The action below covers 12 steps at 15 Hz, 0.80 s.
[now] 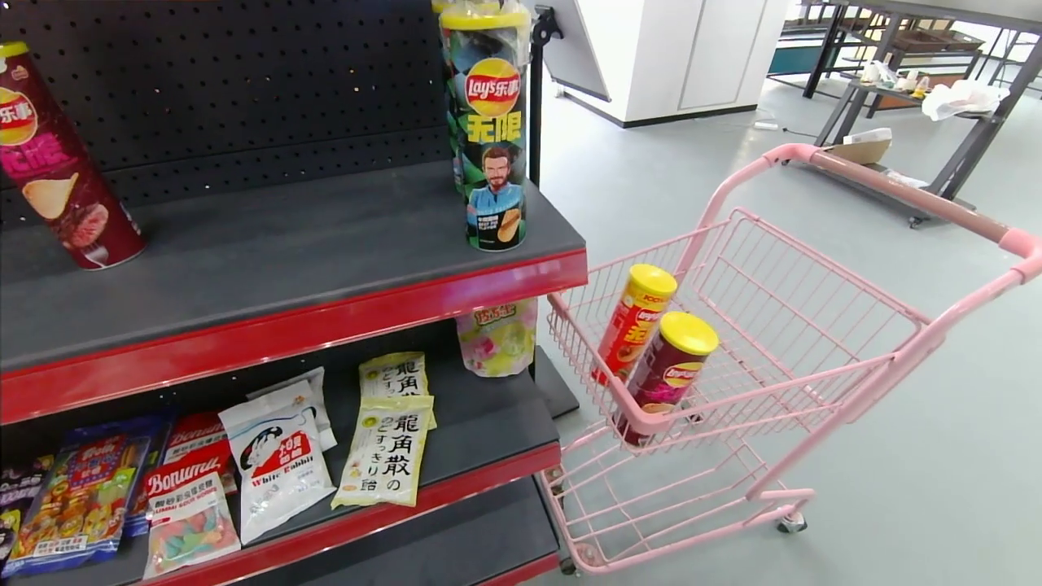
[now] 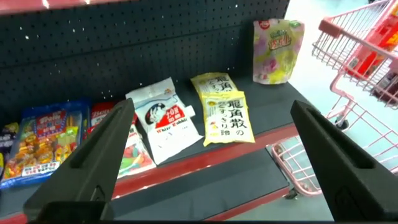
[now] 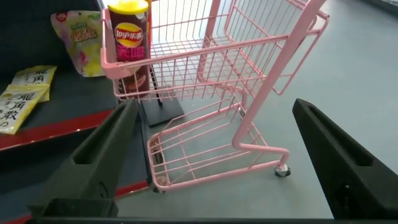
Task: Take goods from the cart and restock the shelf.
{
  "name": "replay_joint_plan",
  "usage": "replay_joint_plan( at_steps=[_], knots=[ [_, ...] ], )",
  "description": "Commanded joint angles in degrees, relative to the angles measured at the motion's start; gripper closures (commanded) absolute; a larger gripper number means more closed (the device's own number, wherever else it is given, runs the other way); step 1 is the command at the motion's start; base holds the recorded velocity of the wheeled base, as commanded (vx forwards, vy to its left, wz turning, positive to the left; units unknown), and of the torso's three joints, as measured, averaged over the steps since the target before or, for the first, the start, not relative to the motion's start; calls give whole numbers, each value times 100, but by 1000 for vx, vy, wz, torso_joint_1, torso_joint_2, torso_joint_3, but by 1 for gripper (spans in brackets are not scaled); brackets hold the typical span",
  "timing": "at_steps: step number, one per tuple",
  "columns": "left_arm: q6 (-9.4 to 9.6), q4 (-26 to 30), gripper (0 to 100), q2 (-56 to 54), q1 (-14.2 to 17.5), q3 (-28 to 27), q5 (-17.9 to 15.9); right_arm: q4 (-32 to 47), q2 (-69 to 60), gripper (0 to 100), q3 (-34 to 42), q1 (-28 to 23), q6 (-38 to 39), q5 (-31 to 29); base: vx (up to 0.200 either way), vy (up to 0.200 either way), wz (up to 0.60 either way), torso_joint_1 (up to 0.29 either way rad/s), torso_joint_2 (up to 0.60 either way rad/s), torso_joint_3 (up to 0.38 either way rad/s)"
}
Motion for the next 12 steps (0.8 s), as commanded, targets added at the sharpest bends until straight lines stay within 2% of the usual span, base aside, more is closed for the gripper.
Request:
replay_joint_plan(
  at_steps=[1, 6, 7, 8, 9, 10, 11, 12],
  knots=[
    [1, -1, 0, 2, 10, -2, 1, -1, 9, 0, 0, 1, -8, 15, 0, 0, 0, -149, 535, 359],
    [-8, -1, 0, 2, 1, -2, 1, -1, 9, 0, 0, -16, -87, 15, 0, 0, 0, -38, 135, 95],
    [-8, -1, 0, 2, 1, -2, 1, 8, 264, 0, -589, 28, -17, 86, 0, 0, 0, 0, 0, 0],
    [-8, -1, 0, 2, 1, -2, 1, 122, 1696, 0, -1942, 107, 493, 94, 0, 0, 0, 0, 0, 0],
    [-8, -1, 0, 2, 1, -2, 1, 122, 1696, 0, -1942, 107, 493, 94, 0, 0, 0, 0, 0, 0],
    [1, -1, 0, 2, 1, -2, 1, 122, 3665, 0, -3507, 265, 1337, 420, 0, 0, 0, 0, 0, 0],
    [1, -1, 0, 2, 1, -2, 1, -10, 4166, 0, -3524, 546, 827, 789, 0, 0, 0, 0, 0, 0],
    [-8, -1, 0, 2, 1, -2, 1, -423, 4772, 0, -3445, 731, 704, 868, 0, 0, 0, 0, 0, 0]
  ],
)
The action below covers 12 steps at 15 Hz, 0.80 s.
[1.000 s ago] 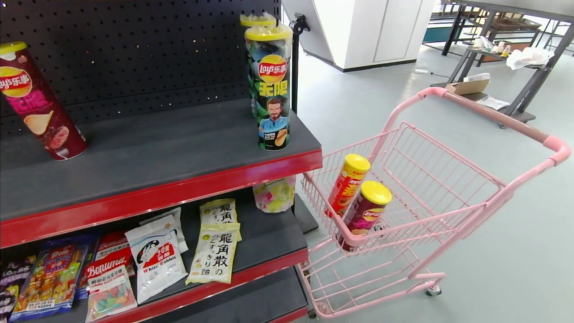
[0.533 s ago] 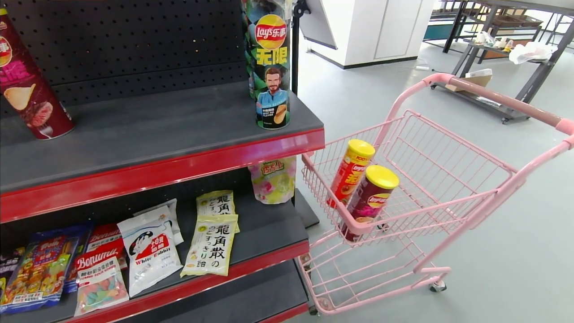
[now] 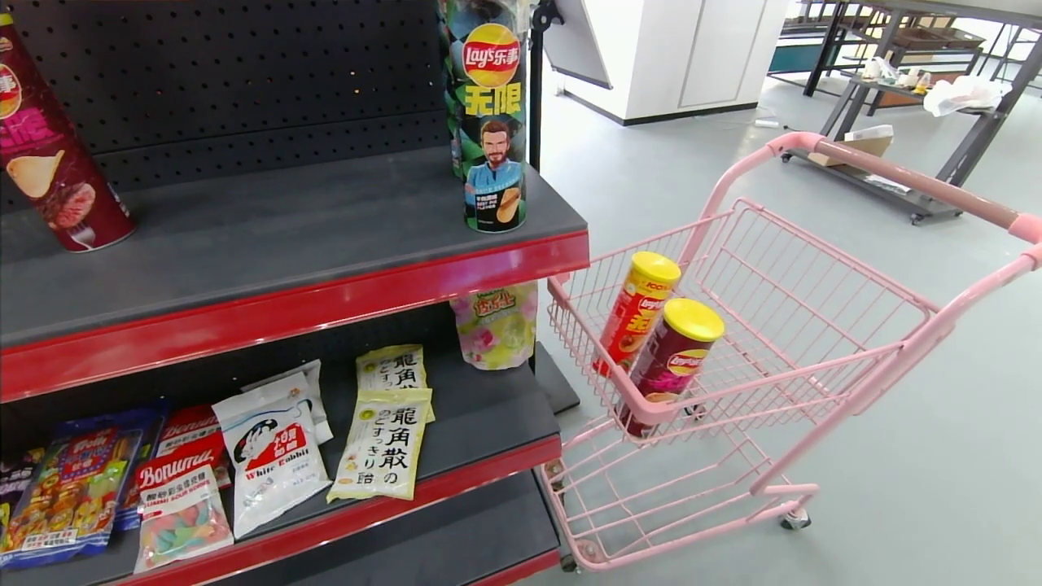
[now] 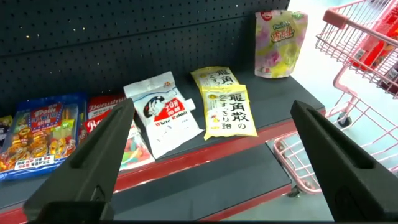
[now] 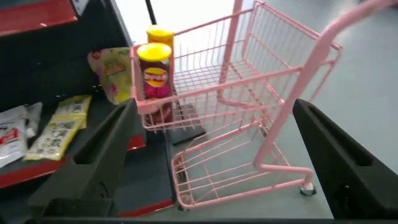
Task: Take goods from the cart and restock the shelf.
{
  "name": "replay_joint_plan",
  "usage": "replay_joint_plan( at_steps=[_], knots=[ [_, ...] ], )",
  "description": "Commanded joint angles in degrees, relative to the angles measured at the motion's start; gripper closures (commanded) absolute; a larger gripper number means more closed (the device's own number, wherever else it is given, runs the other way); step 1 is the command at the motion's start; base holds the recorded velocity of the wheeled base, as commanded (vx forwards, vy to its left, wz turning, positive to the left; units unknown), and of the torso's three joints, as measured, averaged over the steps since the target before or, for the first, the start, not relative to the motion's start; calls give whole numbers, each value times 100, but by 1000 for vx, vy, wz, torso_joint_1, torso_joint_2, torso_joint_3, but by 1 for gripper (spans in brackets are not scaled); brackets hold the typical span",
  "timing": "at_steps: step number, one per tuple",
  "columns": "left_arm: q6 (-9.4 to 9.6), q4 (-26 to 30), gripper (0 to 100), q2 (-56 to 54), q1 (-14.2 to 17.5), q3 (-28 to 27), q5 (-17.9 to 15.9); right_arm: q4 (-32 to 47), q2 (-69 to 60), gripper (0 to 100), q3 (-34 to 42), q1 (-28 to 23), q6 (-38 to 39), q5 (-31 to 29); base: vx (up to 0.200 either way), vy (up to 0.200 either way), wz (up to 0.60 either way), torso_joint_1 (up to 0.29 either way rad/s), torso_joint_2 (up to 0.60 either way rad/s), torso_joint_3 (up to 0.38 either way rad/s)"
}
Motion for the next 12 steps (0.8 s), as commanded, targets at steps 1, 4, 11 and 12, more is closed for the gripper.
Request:
replay_joint_plan(
  at_steps=[1, 4, 11, 12],
  knots=[
    [-7, 2, 0, 2, 1, 7, 1, -1072, 3729, 0, -1400, 579, 177, 545, 0, 0, 0, 0, 0, 0],
    [-7, 2, 0, 2, 1, -2, 1, -3234, 5645, 0, -398, 719, 177, 580, 0, 0, 0, 0, 0, 0],
    [2, 2, 0, 2, 1, -2, 1, -4781, 7596, 0, -363, 1071, 186, 773, 0, 0, 0, 0, 0, 0],
    [2, 2, 0, 2, 1, 7, 1, -4790, 7631, 0, -372, 1264, 195, 773, 0, 0, 0, 0, 0, 0]
  ],
)
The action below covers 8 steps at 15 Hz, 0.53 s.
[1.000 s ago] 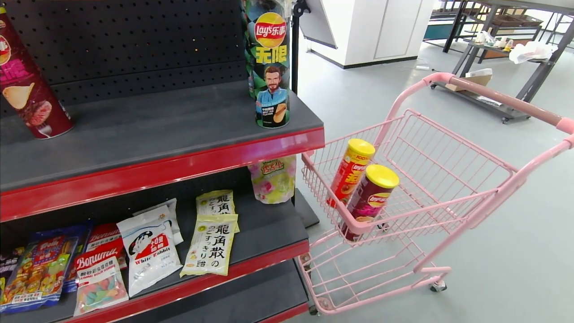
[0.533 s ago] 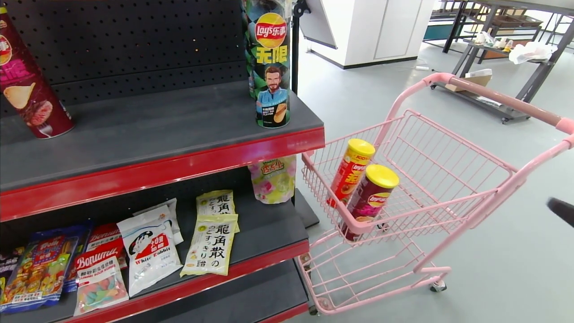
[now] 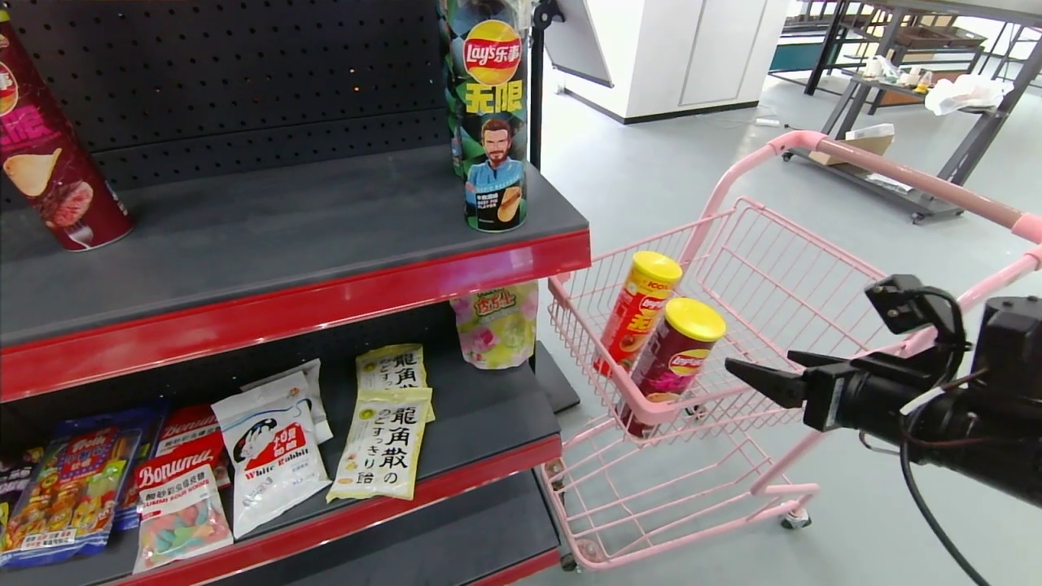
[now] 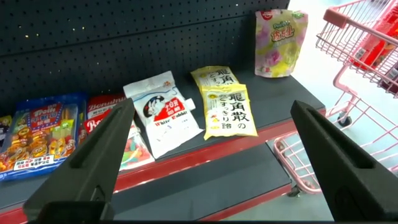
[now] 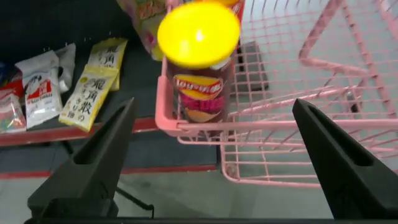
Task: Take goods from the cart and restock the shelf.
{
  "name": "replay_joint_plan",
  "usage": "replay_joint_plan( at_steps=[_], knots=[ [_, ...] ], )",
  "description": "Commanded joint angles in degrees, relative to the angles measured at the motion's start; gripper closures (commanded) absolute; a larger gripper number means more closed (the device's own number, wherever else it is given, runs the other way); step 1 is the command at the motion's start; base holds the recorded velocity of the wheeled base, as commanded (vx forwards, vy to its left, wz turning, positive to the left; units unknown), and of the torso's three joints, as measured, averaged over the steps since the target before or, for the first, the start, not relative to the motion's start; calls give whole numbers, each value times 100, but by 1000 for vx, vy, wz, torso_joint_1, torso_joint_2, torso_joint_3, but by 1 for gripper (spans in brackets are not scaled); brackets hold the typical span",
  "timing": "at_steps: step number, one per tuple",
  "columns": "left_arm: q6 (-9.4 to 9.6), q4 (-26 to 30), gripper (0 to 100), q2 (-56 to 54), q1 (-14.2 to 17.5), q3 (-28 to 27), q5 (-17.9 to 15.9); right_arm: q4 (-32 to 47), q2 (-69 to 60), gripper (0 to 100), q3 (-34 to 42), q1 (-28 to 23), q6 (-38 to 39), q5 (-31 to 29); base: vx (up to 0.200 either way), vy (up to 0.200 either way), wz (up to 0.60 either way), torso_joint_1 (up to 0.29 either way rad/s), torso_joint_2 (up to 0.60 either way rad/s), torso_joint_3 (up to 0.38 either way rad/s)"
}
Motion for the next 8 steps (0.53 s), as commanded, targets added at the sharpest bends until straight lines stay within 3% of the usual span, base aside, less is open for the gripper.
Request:
replay_joint_plan(
  at_steps=[1, 3, 8],
  knots=[
    [-1, -1, 0, 2, 1, -2, 1, -16, 484, 0, -5, 206, 6, 5, 0, 0, 0, 0, 0, 0],
    [-1, -1, 0, 2, 1, -2, 1, -43, 739, 0, -93, 444, 6, -21, 0, 0, 0, 0, 0, 0],
    [-1, -1, 0, 2, 1, -2, 1, -95, 1345, 0, -638, 444, 6, -39, 0, 0, 0, 0, 0, 0]
  ],
)
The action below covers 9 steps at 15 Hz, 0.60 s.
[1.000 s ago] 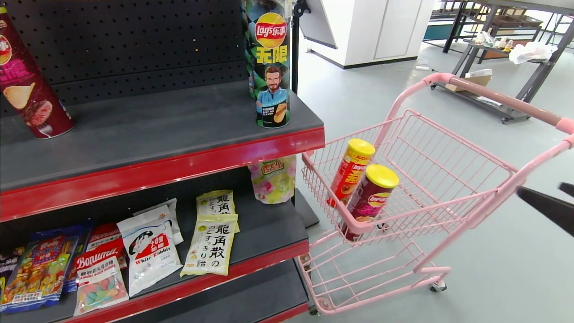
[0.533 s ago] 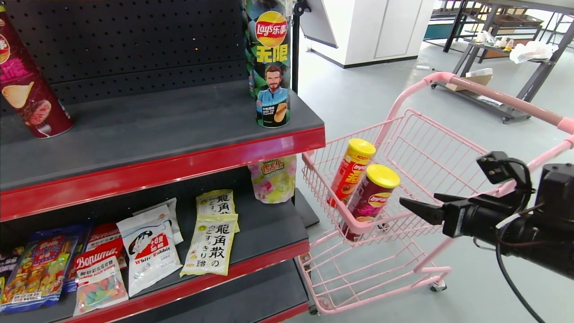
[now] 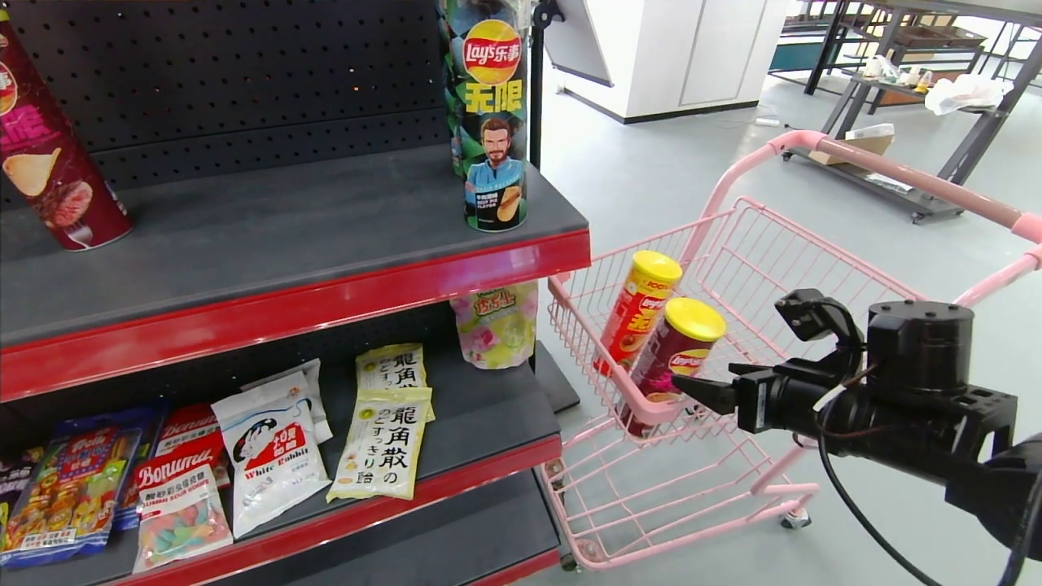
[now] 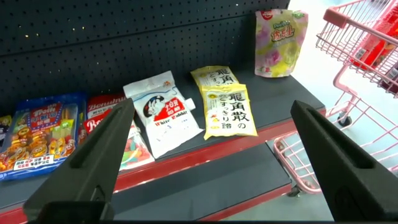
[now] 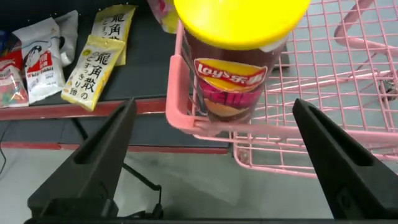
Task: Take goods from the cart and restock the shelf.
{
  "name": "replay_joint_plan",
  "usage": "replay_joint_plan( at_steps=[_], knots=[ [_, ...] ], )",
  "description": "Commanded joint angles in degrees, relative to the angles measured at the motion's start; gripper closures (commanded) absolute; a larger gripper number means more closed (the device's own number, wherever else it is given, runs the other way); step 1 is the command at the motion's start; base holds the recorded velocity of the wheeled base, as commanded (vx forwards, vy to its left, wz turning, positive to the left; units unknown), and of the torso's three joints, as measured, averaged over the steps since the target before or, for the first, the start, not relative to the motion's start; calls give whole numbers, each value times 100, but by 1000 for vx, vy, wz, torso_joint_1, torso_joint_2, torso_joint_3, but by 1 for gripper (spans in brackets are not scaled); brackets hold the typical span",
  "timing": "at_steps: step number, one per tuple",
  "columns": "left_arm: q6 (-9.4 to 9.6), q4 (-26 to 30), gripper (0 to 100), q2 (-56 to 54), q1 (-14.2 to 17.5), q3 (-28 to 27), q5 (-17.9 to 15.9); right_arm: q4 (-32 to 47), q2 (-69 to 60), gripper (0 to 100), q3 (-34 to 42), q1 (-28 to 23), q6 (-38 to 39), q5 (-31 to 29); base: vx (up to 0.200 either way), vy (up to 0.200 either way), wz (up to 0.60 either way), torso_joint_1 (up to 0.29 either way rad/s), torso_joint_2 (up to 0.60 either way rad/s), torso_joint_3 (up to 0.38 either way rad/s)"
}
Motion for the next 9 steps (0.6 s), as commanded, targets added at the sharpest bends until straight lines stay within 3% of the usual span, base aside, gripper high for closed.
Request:
replay_joint_plan(
  at_steps=[1, 6, 9],
  knots=[
    [-1, -1, 0, 2, 1, -2, 1, -50, 459, 0, -283, -2, 14, -3, 0, 0, 0, 0, 0, 0],
    [-1, -1, 0, 2, 1, -2, 1, -947, 1364, 0, -520, -20, 146, -126, 0, 0, 0, 0, 0, 0],
    [-1, -1, 0, 2, 1, -2, 1, -1035, 1566, 0, -749, -20, 190, -170, 0, 0, 0, 0, 0, 0]
  ],
)
